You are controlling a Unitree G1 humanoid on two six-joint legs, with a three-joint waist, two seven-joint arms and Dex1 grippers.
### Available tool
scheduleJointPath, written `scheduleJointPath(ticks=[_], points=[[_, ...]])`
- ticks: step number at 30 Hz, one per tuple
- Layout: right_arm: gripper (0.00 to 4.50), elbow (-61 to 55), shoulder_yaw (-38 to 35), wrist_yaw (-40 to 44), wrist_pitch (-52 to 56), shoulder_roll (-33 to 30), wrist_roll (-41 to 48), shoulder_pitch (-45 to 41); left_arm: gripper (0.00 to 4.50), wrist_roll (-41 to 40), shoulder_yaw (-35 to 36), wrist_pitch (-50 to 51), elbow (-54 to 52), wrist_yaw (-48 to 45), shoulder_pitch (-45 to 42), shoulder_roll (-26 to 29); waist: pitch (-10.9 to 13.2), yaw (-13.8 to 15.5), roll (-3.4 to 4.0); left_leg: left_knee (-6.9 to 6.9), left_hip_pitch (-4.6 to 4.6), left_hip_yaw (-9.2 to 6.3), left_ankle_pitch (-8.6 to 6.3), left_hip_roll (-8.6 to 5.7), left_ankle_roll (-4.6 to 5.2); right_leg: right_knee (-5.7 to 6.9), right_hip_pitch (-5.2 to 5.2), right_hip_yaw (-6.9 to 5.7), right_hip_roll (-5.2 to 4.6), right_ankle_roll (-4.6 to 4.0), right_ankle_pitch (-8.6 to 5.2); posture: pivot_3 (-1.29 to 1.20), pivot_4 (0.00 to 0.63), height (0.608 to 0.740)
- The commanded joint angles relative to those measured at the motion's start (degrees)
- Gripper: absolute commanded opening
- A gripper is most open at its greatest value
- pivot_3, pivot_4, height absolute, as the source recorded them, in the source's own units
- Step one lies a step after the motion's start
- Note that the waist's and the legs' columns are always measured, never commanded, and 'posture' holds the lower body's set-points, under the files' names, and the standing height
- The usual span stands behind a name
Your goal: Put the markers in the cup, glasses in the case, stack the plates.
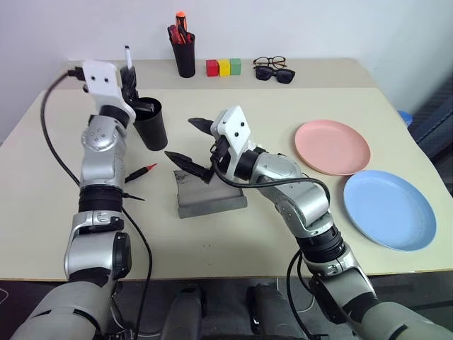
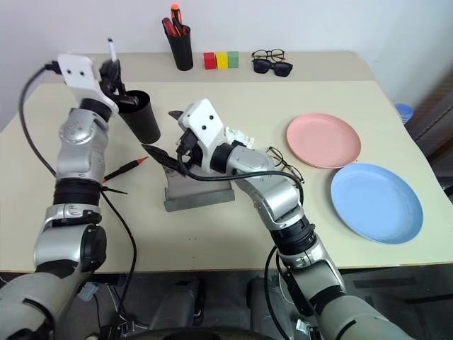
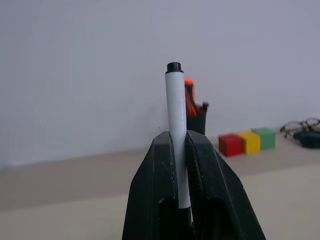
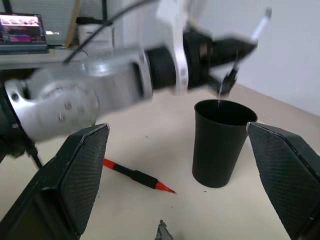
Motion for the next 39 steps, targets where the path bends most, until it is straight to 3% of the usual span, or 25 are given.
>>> scheduleJointPath(ticks=[1, 3, 6, 9, 14, 19, 22, 24, 28, 30, 33, 39], points=[[4.50, -3.6, 0.3, -0.3, -0.3, 0.6, -0.2, 0.8, 0.04, -0.1, 0.6, -4.4, 2.4, -0.4, -2.0, -0.1, 0.0, -0.1, 0.00, 0.00, 0.00, 0.00, 0.00, 0.00, 0.00, 0.02, -0.01, 0.00, 0.01, 0.00, 0.00, 0.00, 0.150, 0.740], [4.50, -4.1, 0.3, -0.3, 0.0, 0.7, -0.1, 1.1, 0.04, -0.7, 0.7, -5.0, 3.5, -0.8, -1.6, -0.6, 0.0, -0.2, 0.00, -0.01, 0.00, -0.01, 0.00, 0.01, 0.00, 0.03, -0.03, 0.00, 0.02, 0.00, 0.00, 0.00, 0.150, 0.740], [4.50, -3.6, 0.5, 0.1, -0.1, 0.9, -0.2, 0.4, 1.15, -1.0, 0.8, -5.8, 3.7, -0.8, -1.1, -1.0, 0.0, -0.2, 0.00, -0.01, 0.01, -0.01, 0.00, 0.01, 0.00, 0.05, -0.02, 0.01, 0.02, 0.00, 0.00, 0.00, 0.150, 0.740], [4.50, -2.7, 0.5, 0.6, -0.6, 1.2, -0.1, -0.5, 2.58, -1.6, 1.4, -5.9, 2.2, -0.3, -0.5, -1.0, 0.0, -0.2, 0.00, 0.00, 0.00, -0.01, 0.00, 0.01, 0.00, 0.06, -0.03, 0.01, 0.02, 0.00, 0.00, 0.00, 0.150, 0.740], [4.50, -2.1, 0.8, 1.8, -0.8, 1.4, 0.0, -1.2, 2.58, -5.4, 4.5, -3.2, -5.8, -0.5, 1.8, 0.7, 0.0, -0.3, 0.00, -0.01, 0.00, -0.03, 0.00, 0.03, 0.00, 0.07, -0.04, 0.01, 0.03, 0.00, 0.00, 0.00, 0.150, 0.740], [4.50, -2.5, 0.9, 2.5, -0.6, 1.5, 0.1, -1.0, 2.58, -15.3, 7.2, 9.8, -24.2, -11.4, 11.9, 8.3, 0.0, -1.5, 0.01, -0.06, 0.01, -0.04, 0.01, 0.05, -0.01, 0.11, -0.07, 0.02, 0.03, 0.00, 0.00, 0.00, 0.150, 0.740], [4.50, -2.9, 0.6, 2.9, -0.3, 1.2, 0.3, -0.8, 3.38, -21.0, 7.8, 22.0, -35.0, -17.8, 20.3, 15.7, 0.0, -2.1, 0.01, -0.14, 0.02, -0.05, 0.02, 0.08, -0.03, 0.12, -0.12, 0.05, 0.04, -0.01, -0.01, 0.00, 0.150, 0.740], [4.50, -3.1, 0.5, 3.3, -0.1, 0.9, 0.6, -0.6, 4.34, -19.8, 6.4, 29.5, -39.2, -19.1, 25.0, 21.5, 0.0, -2.1, 0.01, -0.17, 0.03, -0.07, 0.03, 0.10, -0.05, 0.12, -0.12, 0.04, 0.04, -0.02, -0.01, 0.00, 0.150, 0.740], [4.50, -3.3, 0.3, 3.9, -0.2, 0.6, 0.7, -0.2, 4.43, -15.7, 1.7, 41.3, -43.5, -21.3, 31.2, 31.1, 0.0, -1.7, 0.04, -0.17, 0.07, -0.10, 0.03, 0.06, -0.05, 0.12, -0.03, 0.02, 0.04, -0.02, -0.01, 0.00, 0.150, 0.740], [4.50, -3.0, 0.2, 4.1, -0.4, 0.7, 0.5, -0.2, 4.43, -17.5, 0.4, 46.2, -45.1, -23.6, 32.5, 32.7, 0.0, -1.5, 0.04, -0.17, 0.12, -0.10, 0.03, 0.06, -0.05, 0.10, 0.02, 0.01, 0.04, -0.02, -0.01, 0.00, 0.150, 0.740], [4.50, -2.5, 0.3, 4.2, -0.8, 0.9, 0.3, -0.4, 4.43, -15.5, -7.9, 56.7, -44.4, -26.1, 30.4, 36.0, 0.0, -1.5, 0.02, -0.16, 0.11, -0.11, 0.03, 0.07, -0.05, 0.09, 0.06, -0.02, 0.05, -0.03, -0.02, 0.00, 0.150, 0.740], [4.50, -2.7, 0.6, 4.0, -0.8, 1.4, 0.1, -0.4, 4.43, -8.7, -17.1, 56.4, -32.3, -27.5, 21.5, 33.0, 0.0, -1.6, 0.02, -0.20, 0.11, -0.07, 0.03, 0.09, -0.05, 0.12, -0.01, -0.01, 0.14, -0.03, -0.02, 0.00, 0.150, 0.740]])
